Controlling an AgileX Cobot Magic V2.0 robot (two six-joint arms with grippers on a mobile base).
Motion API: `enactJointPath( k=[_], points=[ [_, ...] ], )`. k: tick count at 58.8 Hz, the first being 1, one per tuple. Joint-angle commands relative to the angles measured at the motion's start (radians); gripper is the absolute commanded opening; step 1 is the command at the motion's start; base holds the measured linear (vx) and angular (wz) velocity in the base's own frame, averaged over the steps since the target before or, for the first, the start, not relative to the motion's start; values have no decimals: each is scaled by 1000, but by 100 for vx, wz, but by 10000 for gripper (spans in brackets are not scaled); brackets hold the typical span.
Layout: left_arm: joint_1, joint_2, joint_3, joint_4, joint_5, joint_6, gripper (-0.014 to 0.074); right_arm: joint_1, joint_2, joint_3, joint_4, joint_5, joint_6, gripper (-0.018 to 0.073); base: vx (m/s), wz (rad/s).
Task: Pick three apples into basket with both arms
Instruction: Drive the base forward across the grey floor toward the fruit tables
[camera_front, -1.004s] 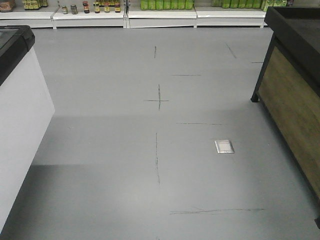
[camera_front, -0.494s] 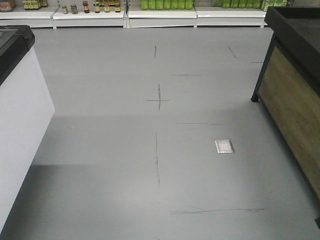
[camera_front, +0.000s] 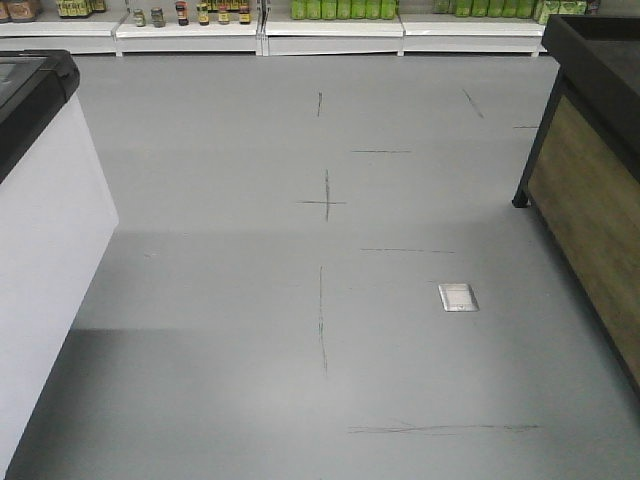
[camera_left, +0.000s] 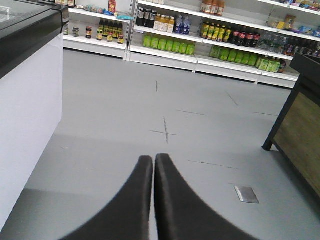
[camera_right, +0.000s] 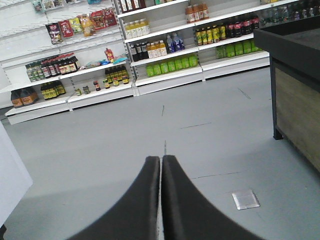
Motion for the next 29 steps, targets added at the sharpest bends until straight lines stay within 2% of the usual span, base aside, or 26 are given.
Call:
enactJointPath(
  k=[1,29],
  points=[
    [-5,-13,-25,-2,-74,-7,-6,-6,-12,11,-14,-72,-9,-5,4,7],
    [-5,-13,-25,-2,-74,-7,-6,-6,-12,11,-14,-71,-9,-5,7,8]
  ],
)
